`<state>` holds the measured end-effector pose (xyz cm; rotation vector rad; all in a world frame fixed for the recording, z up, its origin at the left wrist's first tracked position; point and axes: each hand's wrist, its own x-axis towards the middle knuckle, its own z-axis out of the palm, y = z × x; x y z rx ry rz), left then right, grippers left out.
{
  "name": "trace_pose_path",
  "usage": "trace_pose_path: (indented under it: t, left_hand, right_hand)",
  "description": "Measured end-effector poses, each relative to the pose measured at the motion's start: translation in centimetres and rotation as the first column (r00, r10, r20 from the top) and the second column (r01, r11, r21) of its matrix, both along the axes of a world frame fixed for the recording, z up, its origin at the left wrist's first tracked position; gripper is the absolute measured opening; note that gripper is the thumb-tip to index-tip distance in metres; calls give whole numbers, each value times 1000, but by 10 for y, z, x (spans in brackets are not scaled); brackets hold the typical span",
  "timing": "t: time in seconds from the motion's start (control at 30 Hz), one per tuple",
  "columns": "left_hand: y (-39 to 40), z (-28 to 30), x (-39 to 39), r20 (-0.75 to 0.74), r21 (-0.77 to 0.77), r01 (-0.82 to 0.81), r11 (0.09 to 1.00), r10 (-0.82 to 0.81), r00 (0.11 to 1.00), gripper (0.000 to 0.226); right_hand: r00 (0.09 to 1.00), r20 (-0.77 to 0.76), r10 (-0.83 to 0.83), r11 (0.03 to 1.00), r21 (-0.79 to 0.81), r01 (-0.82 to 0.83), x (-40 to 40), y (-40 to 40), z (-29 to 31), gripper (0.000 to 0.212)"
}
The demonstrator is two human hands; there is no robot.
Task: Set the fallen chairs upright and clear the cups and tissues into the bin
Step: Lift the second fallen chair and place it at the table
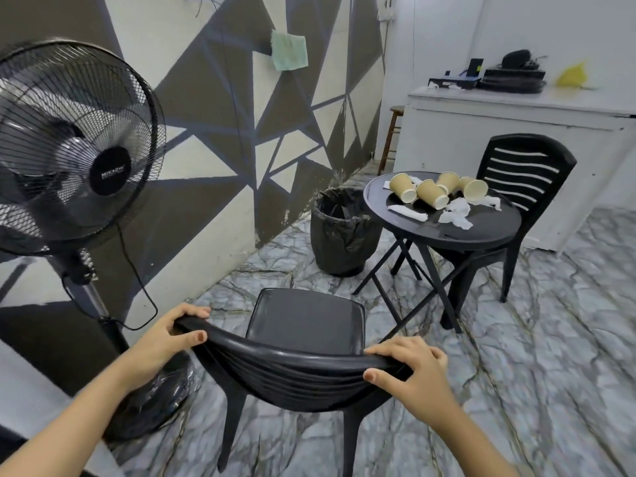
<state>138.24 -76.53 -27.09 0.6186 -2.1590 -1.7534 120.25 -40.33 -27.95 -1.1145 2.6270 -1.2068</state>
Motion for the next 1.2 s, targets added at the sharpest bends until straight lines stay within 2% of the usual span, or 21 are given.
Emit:
trace_pose_path:
  t: [0.13,0.23,0.3,0.5,0.57,0.63,0.67,0.77,0.83,0.97,1.07,1.2]
  left_hand:
    - [-12,2,-43,22,33,93,995,-94,995,64]
    - [-5,6,-88,6,39,133,990,-133,991,66]
    - [-3,7,-111,-7,56,155,986,-155,988,65]
    - [-15,-3,-124,5,39,192,981,-192,981,71]
    - [-19,-9,-125,-36,67,131,989,-129,991,71]
    - [-26,-12,-126,-64,96,75,993,-69,996,69]
    - [-30,-13,-126,-75,108,56,993,-48,996,62]
    - [-45,-14,-127,-93,197,39,980,-20,995,22]
    - [-56,-15,-127,-98,225,44,973,-22,995,14]
    - [-83,-18,-122,-110,250,3,968,25,994,28]
    - [-103,-17,-122,-117,322,-30,946,71,991,29]
    - [-117,-11,-147,-115,330,-40,943,83,990,26]
  right_hand:
    - [984,175,-24,997,-63,36,-23,11,5,32]
    - [942,334,-11,992,-117,53,-52,19,15,18]
    - [921,389,-15,992,-112,63,-69,25,19,20]
    - [893,439,-95,967,-172,187,-94,30,8,45]
    - [872,465,-151,939,-208,273,-101,20,5,43]
    - [851,495,-175,927,-210,313,-110,8,8,29]
    - [854,493,-168,932,-204,301,-115,1,11,24]
    - [866,489,-106,954,-196,227,-127,-18,20,17]
    - [862,501,-82,958,-198,207,-132,-31,23,16]
    - [858,509,-63,954,-221,201,-136,-67,25,18]
    - [855,516,-43,951,-242,194,-140,-93,25,25]
    - [835,547,-63,925,-281,255,-163,-110,27,41]
